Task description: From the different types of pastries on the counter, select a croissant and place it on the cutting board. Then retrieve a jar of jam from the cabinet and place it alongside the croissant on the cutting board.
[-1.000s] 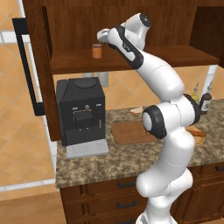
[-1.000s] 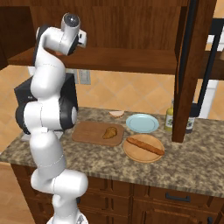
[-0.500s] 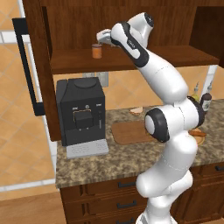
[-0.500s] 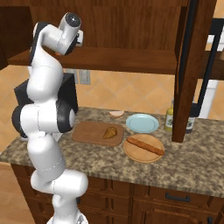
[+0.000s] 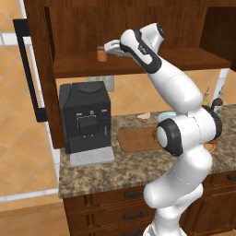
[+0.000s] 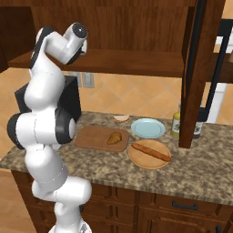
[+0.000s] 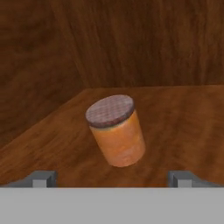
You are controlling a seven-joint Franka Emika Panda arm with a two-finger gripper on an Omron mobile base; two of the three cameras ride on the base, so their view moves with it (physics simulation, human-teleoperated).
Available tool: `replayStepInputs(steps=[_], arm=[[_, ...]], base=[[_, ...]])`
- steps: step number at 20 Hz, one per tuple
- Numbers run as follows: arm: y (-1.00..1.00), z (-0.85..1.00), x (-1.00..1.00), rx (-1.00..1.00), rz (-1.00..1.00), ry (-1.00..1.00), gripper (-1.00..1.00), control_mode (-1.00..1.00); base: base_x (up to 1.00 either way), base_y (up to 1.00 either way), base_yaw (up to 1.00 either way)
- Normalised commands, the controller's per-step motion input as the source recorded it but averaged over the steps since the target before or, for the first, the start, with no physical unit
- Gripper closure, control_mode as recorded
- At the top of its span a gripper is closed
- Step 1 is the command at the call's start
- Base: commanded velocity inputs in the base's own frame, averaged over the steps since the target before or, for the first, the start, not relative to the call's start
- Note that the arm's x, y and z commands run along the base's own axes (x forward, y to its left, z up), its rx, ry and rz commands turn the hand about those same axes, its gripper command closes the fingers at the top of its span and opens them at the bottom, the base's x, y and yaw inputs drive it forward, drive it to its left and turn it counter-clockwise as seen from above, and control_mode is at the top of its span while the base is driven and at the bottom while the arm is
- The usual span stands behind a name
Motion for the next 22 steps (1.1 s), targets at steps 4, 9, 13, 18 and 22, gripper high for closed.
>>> replayStepInputs(steps=[4, 9, 13, 18, 22], arm=[[0.01, 0.0, 0.15, 0.0, 0.0, 0.0, -1.0, -1.0], [0.13, 0.0, 0.32, 0.0, 0.0, 0.01, -1.0, -1.0], [0.23, -0.01, 0.45, 0.0, 0.0, 0.05, -1.0, -1.0], [0.11, -0.09, 0.39, 0.0, 0.0, 0.08, -1.0, -1.0], [0.0, -0.13, 0.23, 0.0, 0.0, 0.13, 1.0, -1.0]], base=[[0.0, 0.0, 0.0], [0.0, 0.0, 0.0], [0.0, 0.0, 0.0], [0.0, 0.0, 0.0], [0.0, 0.0, 0.0]])
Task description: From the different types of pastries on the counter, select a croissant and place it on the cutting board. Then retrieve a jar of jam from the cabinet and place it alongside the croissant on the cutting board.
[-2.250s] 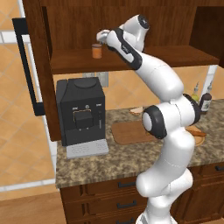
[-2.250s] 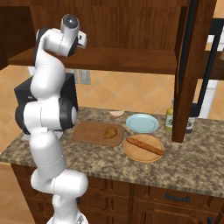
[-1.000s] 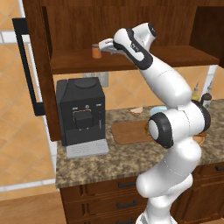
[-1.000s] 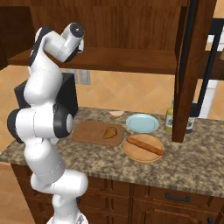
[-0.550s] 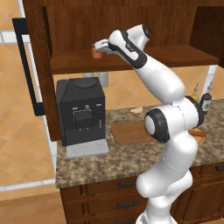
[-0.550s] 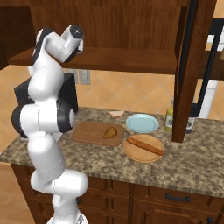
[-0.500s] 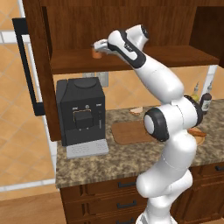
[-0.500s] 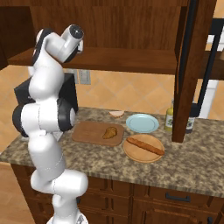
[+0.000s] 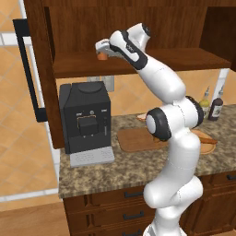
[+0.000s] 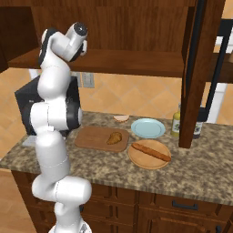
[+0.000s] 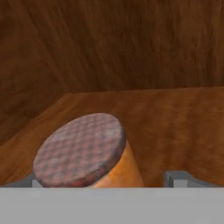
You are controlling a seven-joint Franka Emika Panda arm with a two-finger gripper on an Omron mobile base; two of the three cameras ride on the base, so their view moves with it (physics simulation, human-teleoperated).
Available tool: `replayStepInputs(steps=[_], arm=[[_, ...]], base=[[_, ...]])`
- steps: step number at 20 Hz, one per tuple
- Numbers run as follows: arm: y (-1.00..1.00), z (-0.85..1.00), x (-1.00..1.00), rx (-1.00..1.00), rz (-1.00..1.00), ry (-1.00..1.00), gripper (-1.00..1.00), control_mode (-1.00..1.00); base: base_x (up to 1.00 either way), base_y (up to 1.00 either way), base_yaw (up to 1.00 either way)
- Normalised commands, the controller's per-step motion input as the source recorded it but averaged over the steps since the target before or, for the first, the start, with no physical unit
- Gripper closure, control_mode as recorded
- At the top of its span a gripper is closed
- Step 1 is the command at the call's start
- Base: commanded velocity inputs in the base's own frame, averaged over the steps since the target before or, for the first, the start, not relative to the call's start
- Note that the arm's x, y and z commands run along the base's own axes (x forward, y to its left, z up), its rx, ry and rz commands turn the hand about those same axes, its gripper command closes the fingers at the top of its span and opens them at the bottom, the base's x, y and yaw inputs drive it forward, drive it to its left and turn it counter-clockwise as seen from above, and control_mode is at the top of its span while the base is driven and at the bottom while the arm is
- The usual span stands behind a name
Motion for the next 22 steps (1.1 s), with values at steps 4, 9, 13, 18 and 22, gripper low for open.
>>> replayStepInputs(steps=[4, 9, 13, 18, 22], arm=[[0.0, -0.07, 0.22, 0.03, 0.0, 0.2, 1.0, -1.0], [0.0, 0.0, 0.2, 0.05, 0.0, 0.16, 1.0, -1.0], [0.0, 0.06, 0.1, 0.03, 0.0, 0.05, 1.0, -1.0], [0.11, 0.02, -0.02, -0.09, 0.0, -0.19, 1.0, -1.0], [0.0, -0.44, -0.12, -0.08, 0.0, -0.22, 1.0, -1.0]], base=[[0.0, 0.0, 0.0], [0.0, 0.0, 0.0], [0.0, 0.0, 0.0], [0.0, 0.0, 0.0], [0.0, 0.0, 0.0]])
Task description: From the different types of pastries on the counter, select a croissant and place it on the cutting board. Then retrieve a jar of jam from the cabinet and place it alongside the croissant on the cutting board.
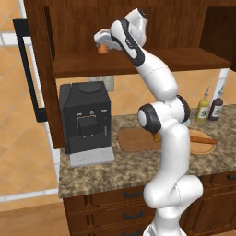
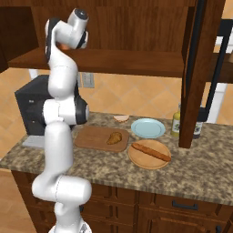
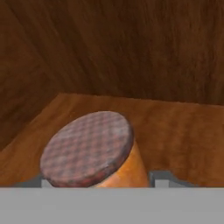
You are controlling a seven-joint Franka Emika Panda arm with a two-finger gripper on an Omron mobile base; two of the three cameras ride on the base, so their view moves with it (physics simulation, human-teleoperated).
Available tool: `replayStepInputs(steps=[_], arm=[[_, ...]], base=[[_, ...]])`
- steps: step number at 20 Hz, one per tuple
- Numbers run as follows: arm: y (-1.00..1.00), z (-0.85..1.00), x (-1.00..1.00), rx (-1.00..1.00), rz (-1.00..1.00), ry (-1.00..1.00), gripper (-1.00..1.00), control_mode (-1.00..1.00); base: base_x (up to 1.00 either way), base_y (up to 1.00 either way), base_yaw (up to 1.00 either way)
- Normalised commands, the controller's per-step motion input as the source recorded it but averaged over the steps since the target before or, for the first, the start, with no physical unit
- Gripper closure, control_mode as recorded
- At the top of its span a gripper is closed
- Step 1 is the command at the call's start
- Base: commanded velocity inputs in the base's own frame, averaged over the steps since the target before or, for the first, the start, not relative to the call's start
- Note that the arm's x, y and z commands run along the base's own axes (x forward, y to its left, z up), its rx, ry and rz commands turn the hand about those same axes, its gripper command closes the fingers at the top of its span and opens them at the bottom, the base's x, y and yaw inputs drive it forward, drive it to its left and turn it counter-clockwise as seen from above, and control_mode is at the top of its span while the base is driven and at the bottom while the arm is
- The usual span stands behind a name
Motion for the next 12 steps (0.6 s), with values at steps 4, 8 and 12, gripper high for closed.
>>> replayStepInputs(steps=[4, 8, 12], arm=[[0.0, -0.22, -0.74, -0.22, 0.0, -0.55, 1.0, -1.0], [-0.02, -0.56, -0.86, -0.24, 0.07, -0.67, 1.0, -1.0], [-0.06, -0.88, -0.42, 0.0, 0.03, -0.42, 1.0, -1.0]], base=[[0.0, 0.0, 0.0], [0.0, 0.0, 0.0], [0.0, 0.0, 0.0]])
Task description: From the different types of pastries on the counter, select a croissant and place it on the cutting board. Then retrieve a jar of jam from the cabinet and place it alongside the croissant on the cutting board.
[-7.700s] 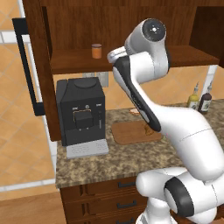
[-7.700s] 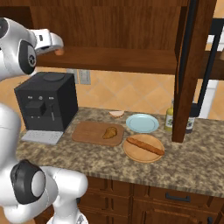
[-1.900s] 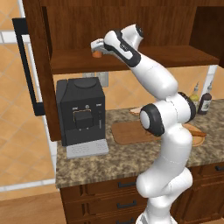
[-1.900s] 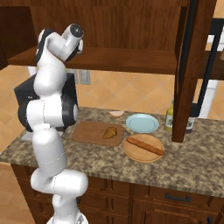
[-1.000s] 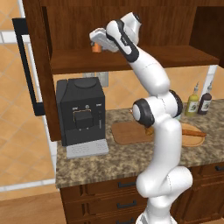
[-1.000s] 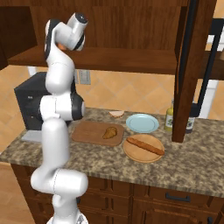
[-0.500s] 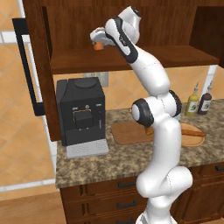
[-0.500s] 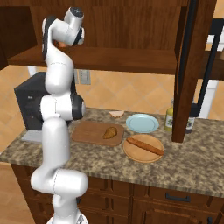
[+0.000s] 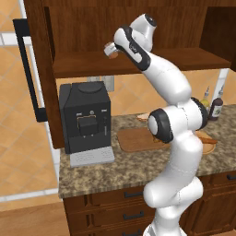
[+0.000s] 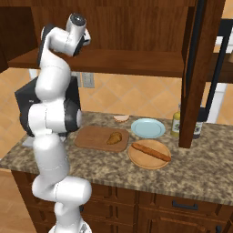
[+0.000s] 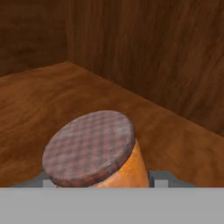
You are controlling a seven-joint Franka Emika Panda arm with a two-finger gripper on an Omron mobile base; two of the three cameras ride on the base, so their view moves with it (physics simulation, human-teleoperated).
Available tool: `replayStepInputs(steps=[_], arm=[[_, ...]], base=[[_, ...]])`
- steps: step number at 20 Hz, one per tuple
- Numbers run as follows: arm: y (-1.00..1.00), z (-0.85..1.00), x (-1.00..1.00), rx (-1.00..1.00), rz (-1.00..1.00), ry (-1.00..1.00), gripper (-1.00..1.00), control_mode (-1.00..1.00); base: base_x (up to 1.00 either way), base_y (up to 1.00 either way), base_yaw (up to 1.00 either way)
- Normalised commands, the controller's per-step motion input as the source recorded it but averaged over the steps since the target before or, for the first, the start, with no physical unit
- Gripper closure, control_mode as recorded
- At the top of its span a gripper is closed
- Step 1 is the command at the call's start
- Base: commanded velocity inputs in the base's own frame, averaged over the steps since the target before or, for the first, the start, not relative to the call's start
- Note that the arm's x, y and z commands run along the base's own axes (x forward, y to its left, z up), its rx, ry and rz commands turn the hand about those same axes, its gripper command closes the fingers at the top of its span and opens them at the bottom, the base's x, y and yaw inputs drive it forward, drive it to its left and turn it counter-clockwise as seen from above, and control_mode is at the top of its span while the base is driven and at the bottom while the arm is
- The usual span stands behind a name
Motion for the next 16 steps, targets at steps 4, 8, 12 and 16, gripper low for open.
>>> replayStepInputs(steps=[4, 8, 12, 16], arm=[[0.0, -0.62, 0.0, 0.18, -0.24, -0.16, 1.0, -1.0], [0.0, 0.16, -0.18, 0.09, -0.45, -0.18, 1.0, -1.0], [-0.08, 0.4, -0.56, 0.06, -0.44, -0.16, 1.0, -1.0], [-0.11, 0.55, -0.96, 0.04, -0.4, -0.14, 1.0, -1.0]], base=[[0.0, 0.0, 0.0], [0.0, 0.0, 0.0], [0.0, 0.0, 0.0], [0.0, 0.0, 0.0]])
